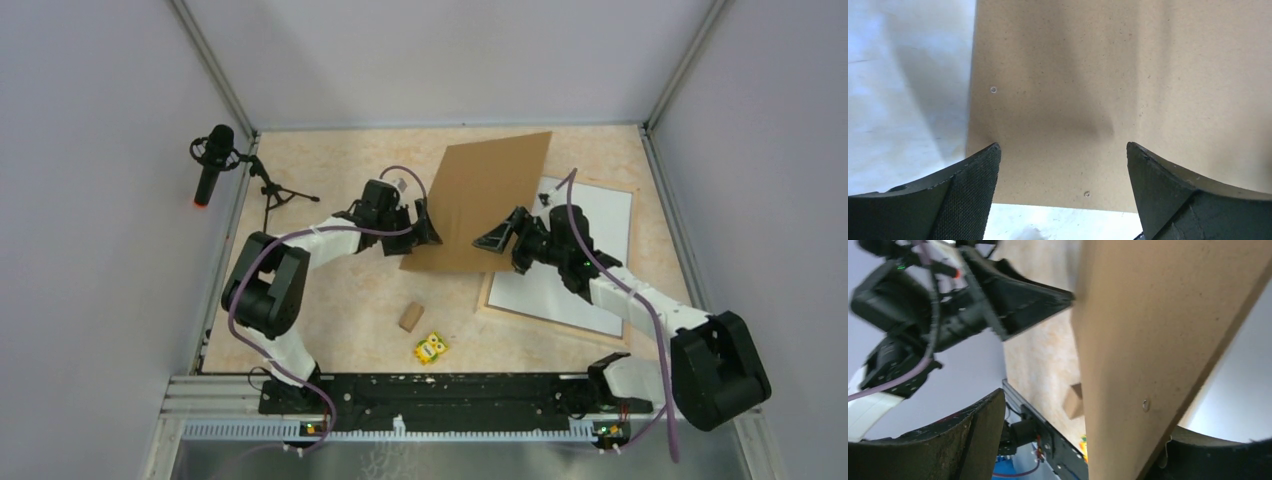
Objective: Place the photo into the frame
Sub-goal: Pick up the photo frame item at the center of the board.
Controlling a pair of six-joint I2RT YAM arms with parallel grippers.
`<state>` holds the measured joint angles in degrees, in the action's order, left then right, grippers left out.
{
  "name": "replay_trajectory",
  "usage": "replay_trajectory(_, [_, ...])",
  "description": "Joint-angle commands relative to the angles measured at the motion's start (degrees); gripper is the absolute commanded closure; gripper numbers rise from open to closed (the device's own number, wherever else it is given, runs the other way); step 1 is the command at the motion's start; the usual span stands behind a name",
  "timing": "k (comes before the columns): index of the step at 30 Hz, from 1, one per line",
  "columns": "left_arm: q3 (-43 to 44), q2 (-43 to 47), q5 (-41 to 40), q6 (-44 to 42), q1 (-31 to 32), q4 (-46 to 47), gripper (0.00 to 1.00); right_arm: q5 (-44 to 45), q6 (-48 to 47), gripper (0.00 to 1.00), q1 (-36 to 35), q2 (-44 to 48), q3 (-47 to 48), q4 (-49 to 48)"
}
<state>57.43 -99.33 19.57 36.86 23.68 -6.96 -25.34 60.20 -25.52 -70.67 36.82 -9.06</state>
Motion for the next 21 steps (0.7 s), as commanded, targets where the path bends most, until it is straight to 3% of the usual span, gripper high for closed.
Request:
replay_trajectory(1, [-3.64, -6.43, 11.39, 7.54, 5.01, -3.44, 0.02, 0.36, -0.99, 0.30, 2.40, 5.23, -3.83, 1.97])
replay_trajectory(8, [-4.30, -7.13, 11.18, 10.34, 7.68, -0.99, 0.02, 14.10, -7.82, 0.32, 2.67, 13.57, 2.91, 23.62])
replay_trajectory(12, [-4.88, -6.22, 10.98, 10.13, 7.69, -0.71, 0.02, 16.31, -8.51, 0.34, 2.67, 15.31, 5.79, 27.93])
replay_trajectory(18, [-5.08, -4.76, 14.53, 9.41, 7.86, 1.13, 0.02, 19.24, -6.04, 0.59, 2.67, 15.97, 5.49, 27.11])
replay_trajectory(21, [-3.61, -2.06, 12.73, 6.17, 7.79, -1.34, 0.02, 22.03, -7.34, 0.80, 2.64, 15.64, 8.62, 29.96])
